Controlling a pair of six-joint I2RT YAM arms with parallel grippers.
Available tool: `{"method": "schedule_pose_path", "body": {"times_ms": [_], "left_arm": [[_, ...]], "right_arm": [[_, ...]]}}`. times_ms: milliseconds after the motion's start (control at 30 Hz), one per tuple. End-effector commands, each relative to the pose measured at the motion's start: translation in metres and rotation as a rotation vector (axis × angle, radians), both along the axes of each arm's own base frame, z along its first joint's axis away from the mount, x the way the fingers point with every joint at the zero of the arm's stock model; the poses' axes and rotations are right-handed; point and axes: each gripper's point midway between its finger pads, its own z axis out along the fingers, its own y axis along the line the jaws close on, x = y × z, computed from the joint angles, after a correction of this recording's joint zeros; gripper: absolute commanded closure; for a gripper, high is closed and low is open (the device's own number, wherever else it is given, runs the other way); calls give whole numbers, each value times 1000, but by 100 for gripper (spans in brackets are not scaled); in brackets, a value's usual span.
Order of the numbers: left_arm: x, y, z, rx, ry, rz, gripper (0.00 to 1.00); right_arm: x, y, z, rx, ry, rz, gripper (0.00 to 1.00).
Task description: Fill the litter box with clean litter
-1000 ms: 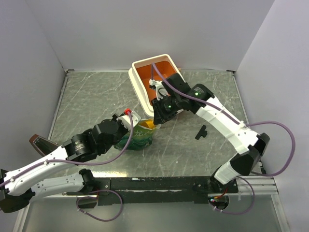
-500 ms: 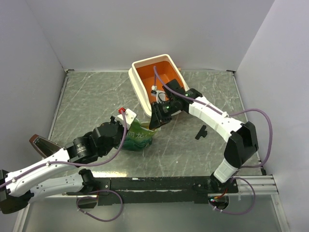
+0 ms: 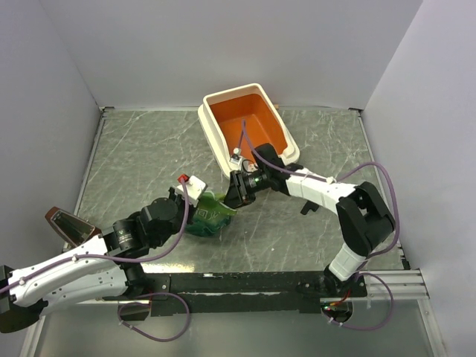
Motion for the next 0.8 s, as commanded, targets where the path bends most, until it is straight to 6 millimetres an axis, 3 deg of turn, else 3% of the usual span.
{"method": "schedule_pose_path", "body": {"times_ms": [0,233,633,767], "left_arm": [[0,-6,23,-112,-35,-6,99],[1,-6,21,-109,-39,2,99],[0,-8,22,-121,-67,-20,99],[-1,-10,22,-131,-73,-36,99]], "right_arm": [[-10,2,-29,23,38,-25,100],[-18,-2,-12,101,-21,-29,100],[-30,-31,39,227,-130,-106,100],[-33,-40,47,253,-128,-127,100]]}}
